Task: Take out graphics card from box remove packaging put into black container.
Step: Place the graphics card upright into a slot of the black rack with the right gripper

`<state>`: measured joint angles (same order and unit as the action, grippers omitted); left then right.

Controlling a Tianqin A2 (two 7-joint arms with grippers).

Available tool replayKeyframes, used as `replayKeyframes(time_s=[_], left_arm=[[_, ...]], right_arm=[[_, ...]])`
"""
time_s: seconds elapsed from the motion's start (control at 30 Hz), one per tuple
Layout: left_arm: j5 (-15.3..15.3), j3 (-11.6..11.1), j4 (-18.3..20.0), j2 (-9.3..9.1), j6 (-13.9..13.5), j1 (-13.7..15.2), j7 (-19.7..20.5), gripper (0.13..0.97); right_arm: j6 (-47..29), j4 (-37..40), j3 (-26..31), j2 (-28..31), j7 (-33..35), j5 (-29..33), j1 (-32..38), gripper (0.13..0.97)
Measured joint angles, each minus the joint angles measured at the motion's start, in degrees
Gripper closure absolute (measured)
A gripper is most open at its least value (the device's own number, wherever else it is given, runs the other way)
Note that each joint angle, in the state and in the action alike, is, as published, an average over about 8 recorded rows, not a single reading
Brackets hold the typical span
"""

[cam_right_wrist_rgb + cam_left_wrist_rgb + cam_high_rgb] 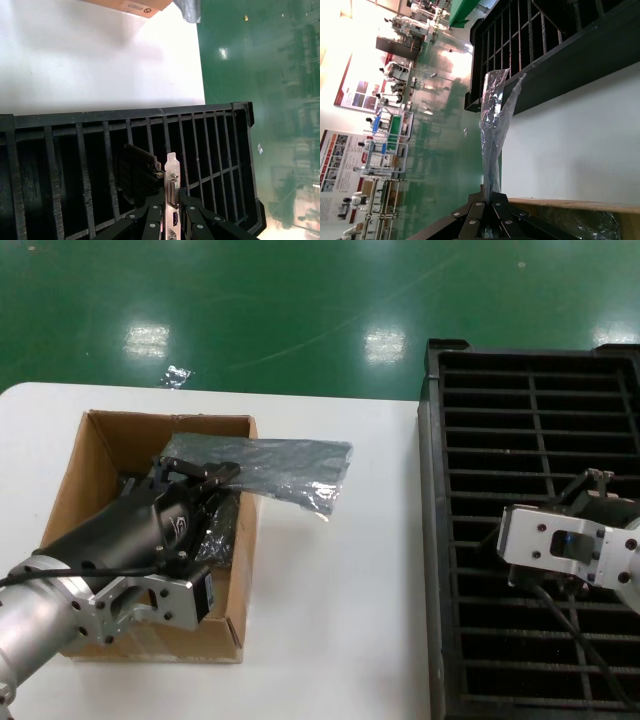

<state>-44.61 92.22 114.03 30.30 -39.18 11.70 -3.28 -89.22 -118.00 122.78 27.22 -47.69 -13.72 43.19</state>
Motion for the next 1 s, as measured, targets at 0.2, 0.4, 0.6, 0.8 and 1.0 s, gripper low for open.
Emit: replayKeyframes(time_s=[0.2, 0.4, 0.6, 0.8, 1.0], left_arm=[[0.0, 0.0, 0.0, 0.00, 0.0, 0.0, 0.0, 0.958], [0.0, 0.0, 0.0, 0.00, 0.0, 0.0, 0.0, 0.958], [0.0, 0.0, 0.0, 0.00, 0.0, 0.0, 0.0, 0.958], [0.0, 0.0, 0.0, 0.00, 0.0, 0.0, 0.0, 0.958], [0.0, 0.0, 0.0, 0.00, 0.0, 0.0, 0.0, 0.958]], right_arm=[[0.8, 0.0, -2.2, -1.4, 2.5, 0.9, -2.2, 0.917], [2.6, 0.0, -4.2, -2.8, 5.0, 1.6, -4.7, 0.917], [4.0, 0.0, -6.1, -4.1, 7.3, 2.1, -6.8, 0.910], [4.6, 0.0, -7.7, -5.2, 9.2, 2.4, -8.0, 0.870], [5.9, 0.0, -9.5, -6.4, 10.6, 2.9, -9.4, 0.805]])
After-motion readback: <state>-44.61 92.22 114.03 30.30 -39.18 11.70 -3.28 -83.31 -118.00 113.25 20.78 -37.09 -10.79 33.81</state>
